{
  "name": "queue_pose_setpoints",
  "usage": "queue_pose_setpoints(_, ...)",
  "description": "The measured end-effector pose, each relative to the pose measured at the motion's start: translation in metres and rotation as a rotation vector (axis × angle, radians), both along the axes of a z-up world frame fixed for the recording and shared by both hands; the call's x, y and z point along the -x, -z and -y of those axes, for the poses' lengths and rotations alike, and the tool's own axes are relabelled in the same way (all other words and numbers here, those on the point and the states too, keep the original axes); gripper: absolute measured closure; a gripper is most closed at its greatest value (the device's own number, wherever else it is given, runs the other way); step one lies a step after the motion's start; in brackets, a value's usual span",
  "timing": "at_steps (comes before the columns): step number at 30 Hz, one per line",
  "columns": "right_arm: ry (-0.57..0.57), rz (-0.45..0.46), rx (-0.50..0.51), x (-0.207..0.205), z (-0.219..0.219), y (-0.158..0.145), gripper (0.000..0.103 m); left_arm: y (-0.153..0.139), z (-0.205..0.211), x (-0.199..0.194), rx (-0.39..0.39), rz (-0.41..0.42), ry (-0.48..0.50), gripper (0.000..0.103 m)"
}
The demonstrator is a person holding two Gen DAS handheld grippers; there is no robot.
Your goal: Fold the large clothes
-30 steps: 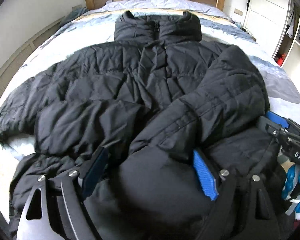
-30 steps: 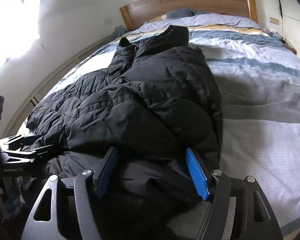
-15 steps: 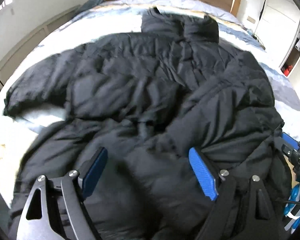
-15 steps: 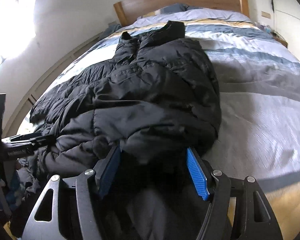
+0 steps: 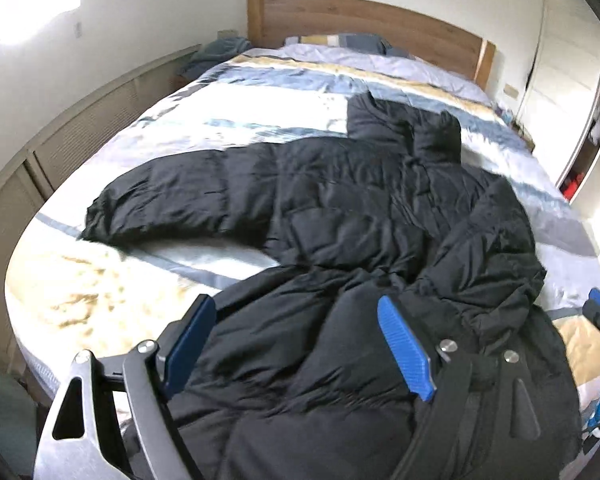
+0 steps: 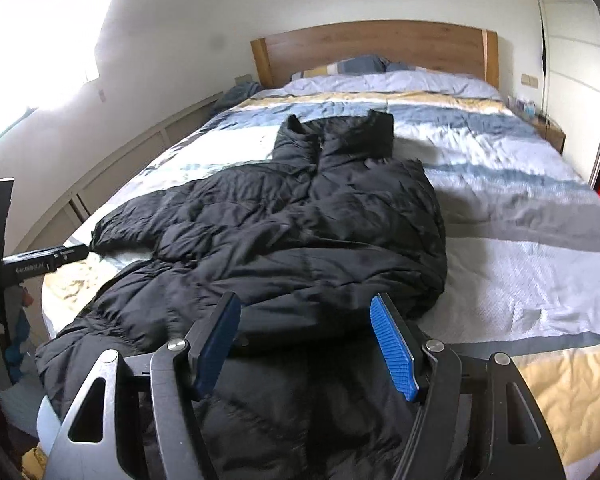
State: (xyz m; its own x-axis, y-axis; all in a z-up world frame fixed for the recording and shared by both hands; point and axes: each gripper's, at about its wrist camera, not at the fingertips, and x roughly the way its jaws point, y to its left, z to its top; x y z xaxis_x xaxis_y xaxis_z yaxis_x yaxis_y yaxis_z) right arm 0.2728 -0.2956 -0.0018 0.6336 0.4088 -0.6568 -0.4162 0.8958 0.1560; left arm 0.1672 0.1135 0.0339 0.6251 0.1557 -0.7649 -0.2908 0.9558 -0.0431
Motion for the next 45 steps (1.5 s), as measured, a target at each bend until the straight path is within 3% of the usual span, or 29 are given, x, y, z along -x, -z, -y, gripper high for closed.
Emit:
queue_pose_setpoints(10,0.045,0.04,0.004,0.048,-0.03,-0.04,0.022,-0.032,-0.073,0.073,0.039,0.1,-0.12,0.02)
queue_pose_setpoints(18,0.083,0.04,-0.008,0.067,-0.048,-0.063,0.014,-0.037,-0.119,0.101,0.032,0.133,-0.147,0.02)
queue_pose_setpoints(31,0.112,0.008,0.032,0.062,-0.085,-0.055,0.003,0.03,-0.198,0.107,0.154,0.073,-0.235,0.02)
queue_pose_setpoints(45,0.189,-0.02,0.072,0.028,-0.101,-0.035,0.0,0.091,-0.267,0.06,0.364,0.042,-0.27,0.02)
